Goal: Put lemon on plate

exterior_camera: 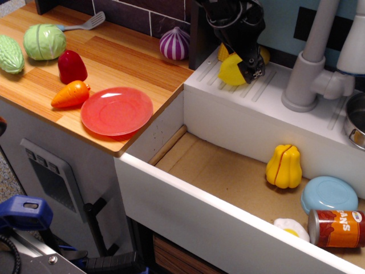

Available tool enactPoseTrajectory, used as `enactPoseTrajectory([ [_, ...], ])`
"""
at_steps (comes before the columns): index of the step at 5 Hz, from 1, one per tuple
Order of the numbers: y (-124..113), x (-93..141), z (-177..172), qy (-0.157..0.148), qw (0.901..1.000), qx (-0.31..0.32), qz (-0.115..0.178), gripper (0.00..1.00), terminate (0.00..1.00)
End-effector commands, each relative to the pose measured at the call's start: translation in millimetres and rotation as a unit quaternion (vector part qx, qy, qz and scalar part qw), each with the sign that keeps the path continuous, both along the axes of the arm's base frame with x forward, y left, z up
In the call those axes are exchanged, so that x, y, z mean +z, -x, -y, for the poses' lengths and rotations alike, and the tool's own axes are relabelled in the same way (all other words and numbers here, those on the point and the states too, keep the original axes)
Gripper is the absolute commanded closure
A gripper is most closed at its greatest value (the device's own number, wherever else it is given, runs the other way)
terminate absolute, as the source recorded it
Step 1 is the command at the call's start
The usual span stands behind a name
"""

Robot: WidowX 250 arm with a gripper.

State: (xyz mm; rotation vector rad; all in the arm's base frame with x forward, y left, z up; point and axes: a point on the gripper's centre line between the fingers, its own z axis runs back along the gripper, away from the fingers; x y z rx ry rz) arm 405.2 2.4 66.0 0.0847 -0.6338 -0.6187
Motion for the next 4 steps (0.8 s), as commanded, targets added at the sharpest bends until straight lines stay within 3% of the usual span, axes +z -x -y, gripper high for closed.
enactPoseTrajectory([
  [1,-7,7,-7,-0.03,0.9988,-0.001,0.039,0.0,0.0],
  [3,-30,-7,-4,-0.06,0.9937,-0.003,0.094,0.0,0.0],
  [4,-32,-20,-5,-0.045,0.9935,-0.008,0.105,0.0,0.0],
])
